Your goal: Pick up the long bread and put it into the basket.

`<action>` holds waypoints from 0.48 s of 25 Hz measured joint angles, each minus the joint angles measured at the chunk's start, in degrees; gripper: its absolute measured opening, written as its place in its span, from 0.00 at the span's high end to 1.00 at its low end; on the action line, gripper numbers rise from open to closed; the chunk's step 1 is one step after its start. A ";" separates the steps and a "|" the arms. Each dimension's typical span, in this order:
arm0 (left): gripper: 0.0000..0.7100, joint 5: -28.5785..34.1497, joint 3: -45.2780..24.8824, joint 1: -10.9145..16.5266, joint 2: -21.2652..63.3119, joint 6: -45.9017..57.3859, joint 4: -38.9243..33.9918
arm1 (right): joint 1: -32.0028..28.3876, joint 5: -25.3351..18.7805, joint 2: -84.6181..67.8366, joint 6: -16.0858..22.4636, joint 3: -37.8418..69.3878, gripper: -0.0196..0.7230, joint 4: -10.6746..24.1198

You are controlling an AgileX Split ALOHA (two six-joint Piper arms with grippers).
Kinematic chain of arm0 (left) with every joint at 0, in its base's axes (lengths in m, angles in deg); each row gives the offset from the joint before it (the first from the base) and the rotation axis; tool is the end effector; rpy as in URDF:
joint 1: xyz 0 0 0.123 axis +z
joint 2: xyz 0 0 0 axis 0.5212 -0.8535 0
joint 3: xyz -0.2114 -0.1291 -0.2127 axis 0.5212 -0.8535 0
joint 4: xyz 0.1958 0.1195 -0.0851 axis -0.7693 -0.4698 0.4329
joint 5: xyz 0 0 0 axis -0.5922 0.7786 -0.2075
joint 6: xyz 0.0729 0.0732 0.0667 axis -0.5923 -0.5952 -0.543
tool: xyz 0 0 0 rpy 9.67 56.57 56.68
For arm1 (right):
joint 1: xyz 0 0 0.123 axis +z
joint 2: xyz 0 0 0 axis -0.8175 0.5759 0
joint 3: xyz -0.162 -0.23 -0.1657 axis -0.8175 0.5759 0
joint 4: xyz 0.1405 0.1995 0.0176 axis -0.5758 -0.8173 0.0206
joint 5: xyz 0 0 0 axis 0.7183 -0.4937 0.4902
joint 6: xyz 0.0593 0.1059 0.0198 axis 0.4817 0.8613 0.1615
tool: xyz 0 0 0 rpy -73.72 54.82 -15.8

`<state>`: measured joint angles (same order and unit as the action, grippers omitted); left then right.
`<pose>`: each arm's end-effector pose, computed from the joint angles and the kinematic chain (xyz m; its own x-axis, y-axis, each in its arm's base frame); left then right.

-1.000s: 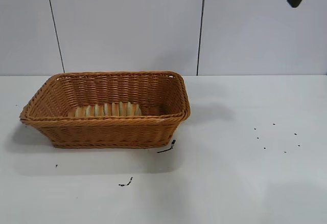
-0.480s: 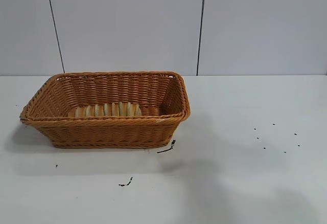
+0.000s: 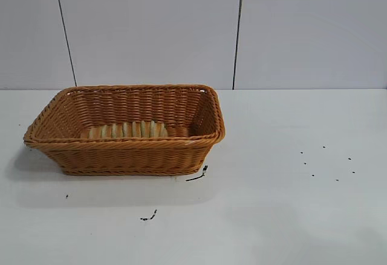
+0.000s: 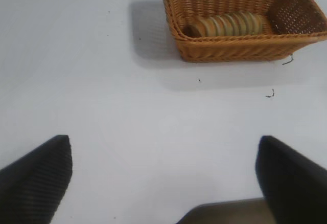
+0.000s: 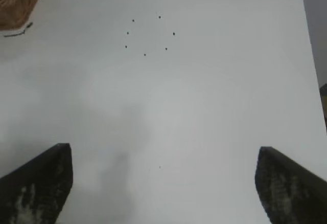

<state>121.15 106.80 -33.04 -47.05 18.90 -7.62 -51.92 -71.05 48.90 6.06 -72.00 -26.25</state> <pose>-0.0265 -0.0100 0.2591 -0.4547 -0.0047 -0.8906 0.0976 0.9937 -0.0551 0.0060 -0.0054 0.2639 -0.6020 -0.0279 -0.7980 -0.0120 0.9996 -0.0259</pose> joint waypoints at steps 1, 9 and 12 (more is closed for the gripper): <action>0.02 0.00 0.00 0.00 0.00 0.00 0.00 | -0.94 0.00 -0.13 0.00 0.00 0.04 0.00; 0.02 0.00 0.00 0.00 0.00 0.00 0.00 | -2.22 0.19 -7.89 0.00 0.00 0.04 -0.07; 0.02 0.00 0.00 0.00 0.00 0.00 0.00 | -2.17 0.17 -11.55 0.00 0.00 0.04 -0.13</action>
<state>121.15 106.80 -33.04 -47.05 18.90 -7.62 -54.09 -70.88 37.36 6.06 -72.00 -26.39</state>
